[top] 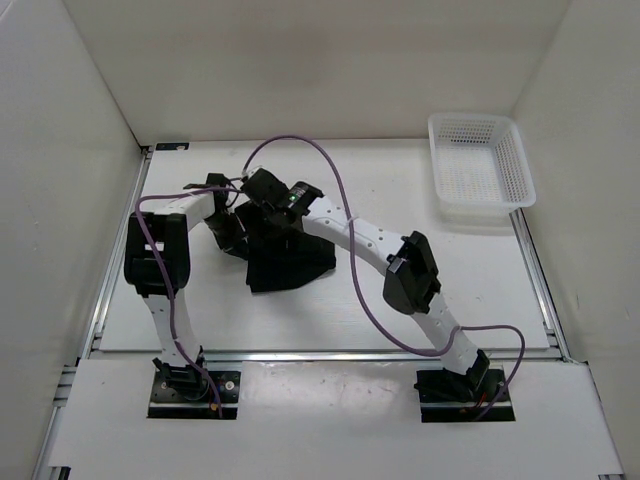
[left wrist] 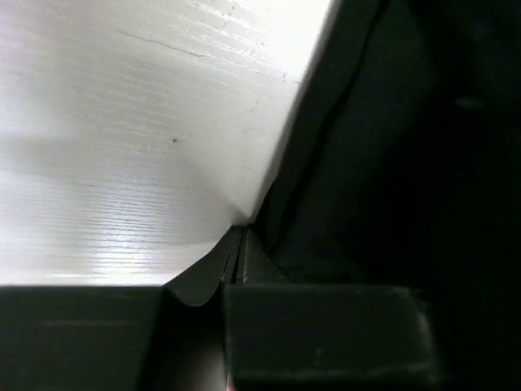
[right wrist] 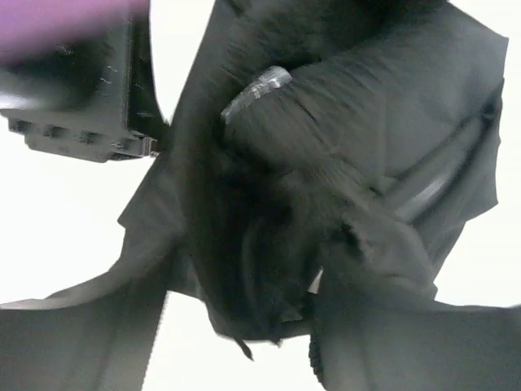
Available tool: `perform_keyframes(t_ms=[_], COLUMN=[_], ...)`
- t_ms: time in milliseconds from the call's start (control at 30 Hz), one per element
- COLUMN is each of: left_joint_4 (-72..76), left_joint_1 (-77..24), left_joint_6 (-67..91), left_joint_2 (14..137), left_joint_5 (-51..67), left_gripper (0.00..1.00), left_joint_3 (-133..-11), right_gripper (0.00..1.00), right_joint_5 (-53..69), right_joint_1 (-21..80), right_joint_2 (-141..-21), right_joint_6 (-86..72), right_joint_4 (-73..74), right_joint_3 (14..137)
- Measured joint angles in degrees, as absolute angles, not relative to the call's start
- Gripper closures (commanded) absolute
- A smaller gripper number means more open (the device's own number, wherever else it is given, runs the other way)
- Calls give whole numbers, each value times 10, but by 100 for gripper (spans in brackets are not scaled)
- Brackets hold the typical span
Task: Fold and stack the shorts
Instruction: Fold the shorts
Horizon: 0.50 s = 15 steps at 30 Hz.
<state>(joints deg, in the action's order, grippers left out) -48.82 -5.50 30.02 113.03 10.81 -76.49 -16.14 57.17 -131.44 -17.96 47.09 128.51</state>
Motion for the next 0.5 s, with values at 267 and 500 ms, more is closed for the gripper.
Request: perform_keyframes(t_ms=[267,500], left_joint_4=[-516,-556], left_joint_1=[9,34], left_joint_6=[286,257], left_joint_2=[1083,1020], left_joint_5=[116,81], left_gripper=[54,58], left_joint_3=[-772,-841], right_gripper=[6,56], right_joint_5=[-80,-64], right_joint_1=[534,434], right_joint_2=[-1155,-914], right_joint_6=[-162,-220], right_joint_4=[432,376], right_joint_3=[1136,926])
